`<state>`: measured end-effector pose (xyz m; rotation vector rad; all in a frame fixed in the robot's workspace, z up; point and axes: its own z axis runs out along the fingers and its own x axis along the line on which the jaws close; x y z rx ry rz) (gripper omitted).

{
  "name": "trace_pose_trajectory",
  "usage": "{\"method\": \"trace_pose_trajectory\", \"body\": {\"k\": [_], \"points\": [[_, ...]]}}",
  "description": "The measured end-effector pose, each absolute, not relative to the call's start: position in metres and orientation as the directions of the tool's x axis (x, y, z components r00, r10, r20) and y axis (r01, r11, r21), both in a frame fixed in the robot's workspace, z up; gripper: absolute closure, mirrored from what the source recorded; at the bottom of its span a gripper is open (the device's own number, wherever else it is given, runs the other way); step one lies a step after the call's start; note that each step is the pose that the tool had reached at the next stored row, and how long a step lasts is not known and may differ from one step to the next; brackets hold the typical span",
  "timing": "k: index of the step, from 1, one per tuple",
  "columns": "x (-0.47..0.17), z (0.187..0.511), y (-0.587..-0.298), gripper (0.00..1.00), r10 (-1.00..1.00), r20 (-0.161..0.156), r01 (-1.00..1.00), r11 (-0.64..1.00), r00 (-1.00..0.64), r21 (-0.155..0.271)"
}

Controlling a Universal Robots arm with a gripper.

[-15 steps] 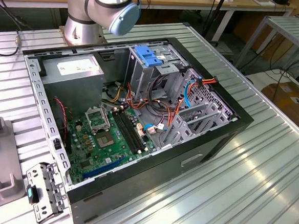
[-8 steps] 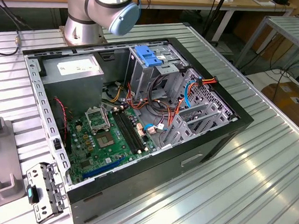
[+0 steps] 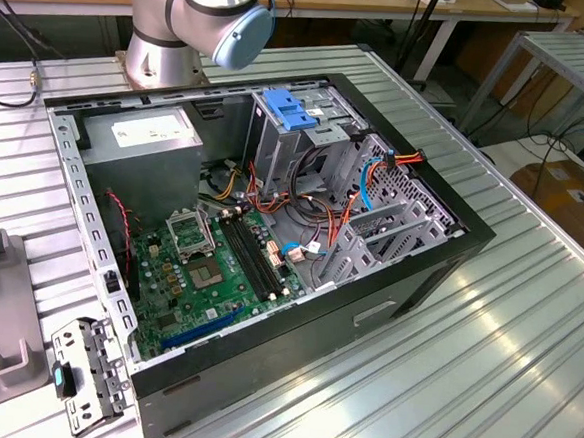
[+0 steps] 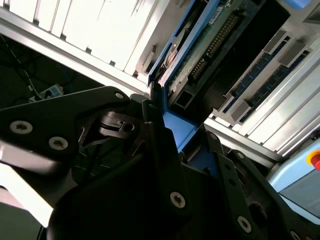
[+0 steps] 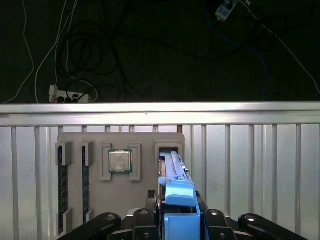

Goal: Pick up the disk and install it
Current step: 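Pick up the disk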

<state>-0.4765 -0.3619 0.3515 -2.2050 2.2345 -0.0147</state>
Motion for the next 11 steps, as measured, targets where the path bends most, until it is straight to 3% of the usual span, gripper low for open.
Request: {"method": "trace_pose_trajectory", "body": {"k": [11], "points": [[-0.4765,0.3579,-0.3619,0.63,-1.0,0.005,-1.0,0.013,-0.013,-0.008]]}}
